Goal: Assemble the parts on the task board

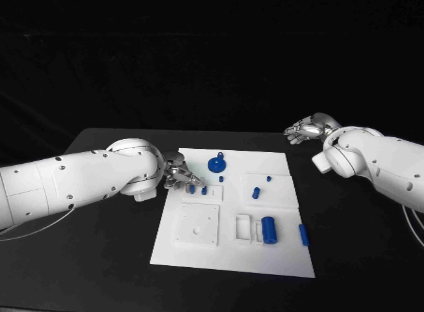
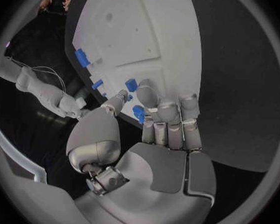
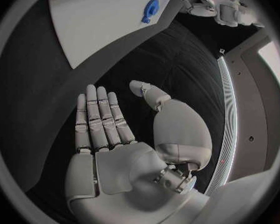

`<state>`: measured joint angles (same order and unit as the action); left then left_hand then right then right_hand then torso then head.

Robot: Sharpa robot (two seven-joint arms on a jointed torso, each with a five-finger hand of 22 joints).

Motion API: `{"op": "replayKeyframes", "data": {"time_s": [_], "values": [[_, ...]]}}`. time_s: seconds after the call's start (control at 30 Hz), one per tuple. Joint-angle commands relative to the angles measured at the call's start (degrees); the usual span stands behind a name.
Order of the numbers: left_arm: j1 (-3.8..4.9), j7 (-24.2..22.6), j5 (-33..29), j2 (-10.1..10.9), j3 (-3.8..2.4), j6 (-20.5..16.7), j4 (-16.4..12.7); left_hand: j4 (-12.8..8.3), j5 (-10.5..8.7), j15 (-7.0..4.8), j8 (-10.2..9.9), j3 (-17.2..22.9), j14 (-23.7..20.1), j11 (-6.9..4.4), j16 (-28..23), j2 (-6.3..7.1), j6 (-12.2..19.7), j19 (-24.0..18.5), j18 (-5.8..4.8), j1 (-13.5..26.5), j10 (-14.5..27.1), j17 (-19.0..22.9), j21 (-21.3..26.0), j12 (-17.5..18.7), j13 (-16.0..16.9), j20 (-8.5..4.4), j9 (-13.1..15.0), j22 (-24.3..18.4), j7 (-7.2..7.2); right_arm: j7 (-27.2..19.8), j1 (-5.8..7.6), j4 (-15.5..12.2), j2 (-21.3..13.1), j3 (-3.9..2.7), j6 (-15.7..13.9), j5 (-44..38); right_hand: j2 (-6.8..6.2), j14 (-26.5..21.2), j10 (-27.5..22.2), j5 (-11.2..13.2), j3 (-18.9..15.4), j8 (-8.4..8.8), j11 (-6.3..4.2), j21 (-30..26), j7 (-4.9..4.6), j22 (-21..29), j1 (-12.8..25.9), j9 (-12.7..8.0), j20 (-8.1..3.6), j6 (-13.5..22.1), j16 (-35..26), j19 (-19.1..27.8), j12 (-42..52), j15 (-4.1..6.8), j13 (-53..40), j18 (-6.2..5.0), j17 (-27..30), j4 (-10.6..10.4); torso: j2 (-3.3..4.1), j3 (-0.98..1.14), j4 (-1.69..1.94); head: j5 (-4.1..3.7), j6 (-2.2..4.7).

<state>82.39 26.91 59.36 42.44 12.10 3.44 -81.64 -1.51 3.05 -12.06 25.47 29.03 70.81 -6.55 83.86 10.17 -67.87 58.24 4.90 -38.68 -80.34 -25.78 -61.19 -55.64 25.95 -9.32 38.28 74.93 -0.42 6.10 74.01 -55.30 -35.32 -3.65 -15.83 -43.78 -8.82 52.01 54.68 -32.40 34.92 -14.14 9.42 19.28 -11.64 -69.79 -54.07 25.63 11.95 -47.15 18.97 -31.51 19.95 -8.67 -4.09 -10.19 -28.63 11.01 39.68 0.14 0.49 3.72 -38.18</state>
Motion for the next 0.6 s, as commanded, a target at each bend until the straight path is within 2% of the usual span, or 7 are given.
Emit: {"op": "replayKeyframes", "data": {"time_s": [0.03,0.6], "values": [[0.01,-0.3,-0.5,0.0,-0.04,0.3,0.2,0.0,-0.24,-0.28,0.1,-0.5,-0.1,-0.05,-0.3,-0.71,0.3,-0.4,0.74,0.0,0.3,0.1,0.4,0.2,0.0,-6.31,-0.1,0.1,0.04,-0.4,-0.02,0.0,0.0,-0.02,0.7,-0.4,0.23,-0.3,-0.3,-0.2,-0.3,-0.28,-0.03,-0.2,-0.05,-0.1,0.6,-0.1,0.38,0.4,-0.2,0.2,0.3,0.01,0.1,-0.62,0.1,0.1,0.02,-0.03,-0.01,0.04,0.02],[0.03,-0.1,-0.4,0.2,-0.07,1.1,0.7,-1.5,-0.21,-0.31,0.1,-2.1,-0.1,-0.07,-0.3,-3.04,0.2,-0.5,0.78,-1.4,0.3,0.1,0.4,0.3,0.0,-6.28,-0.3,0.1,0.02,-0.4,-0.04,0.0,0.0,-0.02,0.8,-0.4,0.25,-0.3,-0.3,-0.2,-0.3,-0.31,-0.03,-0.2,-0.05,-0.1,0.6,-0.1,0.39,0.4,-0.2,0.2,0.4,0.01,0.1,-0.64,0.1,0.2,0.02,-0.07,0.06,0.01,-0.09]]}}
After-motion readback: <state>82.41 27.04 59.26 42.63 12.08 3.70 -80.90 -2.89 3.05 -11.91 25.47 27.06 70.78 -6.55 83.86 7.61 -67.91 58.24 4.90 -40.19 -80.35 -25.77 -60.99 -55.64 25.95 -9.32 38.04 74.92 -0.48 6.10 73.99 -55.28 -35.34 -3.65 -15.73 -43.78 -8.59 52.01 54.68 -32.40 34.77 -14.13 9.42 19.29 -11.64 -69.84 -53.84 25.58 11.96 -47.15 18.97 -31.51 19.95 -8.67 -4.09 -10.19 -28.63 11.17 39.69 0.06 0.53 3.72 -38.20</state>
